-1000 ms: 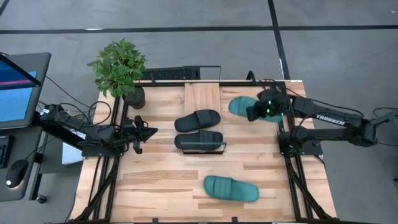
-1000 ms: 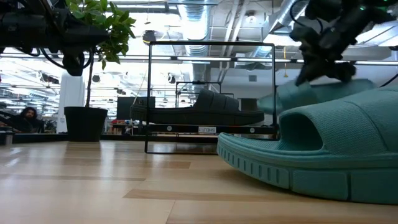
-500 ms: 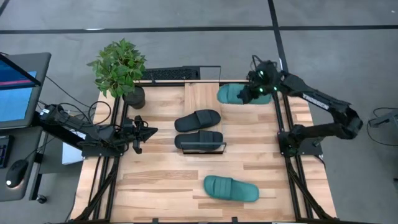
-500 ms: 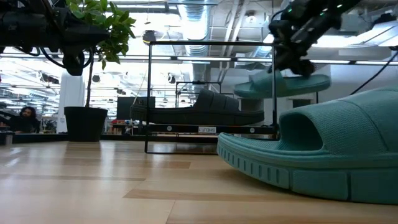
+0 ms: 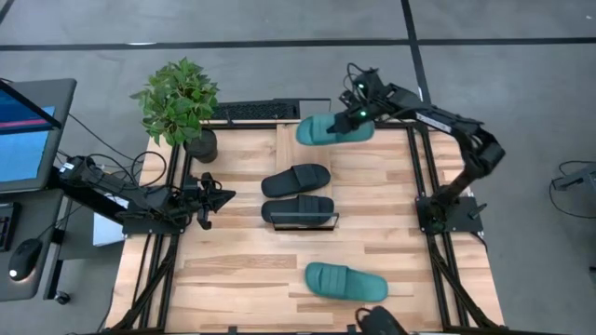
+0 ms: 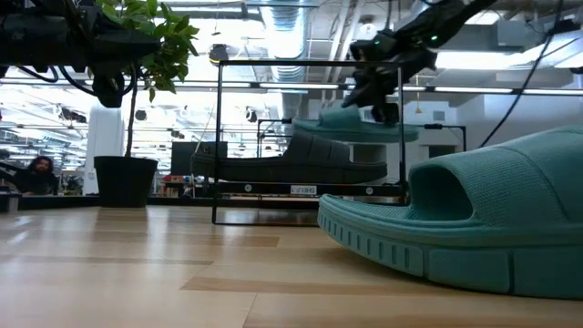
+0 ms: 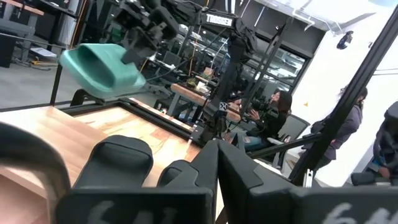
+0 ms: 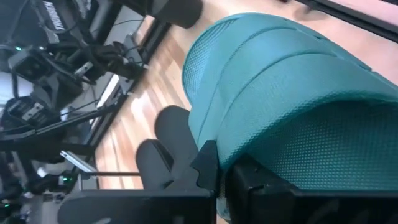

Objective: Pick and place slides into the shelf
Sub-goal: Put the top green slide on the shelf

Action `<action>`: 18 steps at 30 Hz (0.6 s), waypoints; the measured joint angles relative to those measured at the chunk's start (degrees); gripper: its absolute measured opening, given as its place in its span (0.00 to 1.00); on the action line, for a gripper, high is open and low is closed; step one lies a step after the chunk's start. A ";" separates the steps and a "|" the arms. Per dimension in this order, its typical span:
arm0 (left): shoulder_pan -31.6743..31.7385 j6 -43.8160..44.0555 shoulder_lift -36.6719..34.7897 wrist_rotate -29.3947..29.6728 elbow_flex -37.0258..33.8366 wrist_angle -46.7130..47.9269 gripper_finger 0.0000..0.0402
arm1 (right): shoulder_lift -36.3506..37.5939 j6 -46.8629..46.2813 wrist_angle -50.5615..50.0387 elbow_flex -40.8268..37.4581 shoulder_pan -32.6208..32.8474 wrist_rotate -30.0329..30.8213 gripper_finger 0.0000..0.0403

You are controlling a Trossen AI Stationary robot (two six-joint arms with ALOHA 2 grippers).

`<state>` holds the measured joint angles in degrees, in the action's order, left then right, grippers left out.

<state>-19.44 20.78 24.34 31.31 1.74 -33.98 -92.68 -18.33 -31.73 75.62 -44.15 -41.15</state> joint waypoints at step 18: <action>0.00 1.57 0.00 -0.01 0.02 0.00 0.00 | -17.06 -2.73 3.87 15.73 3.57 -3.82 0.00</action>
<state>-19.44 22.35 24.34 31.30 1.76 -33.98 -109.74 -21.06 -27.86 91.36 -40.58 -44.97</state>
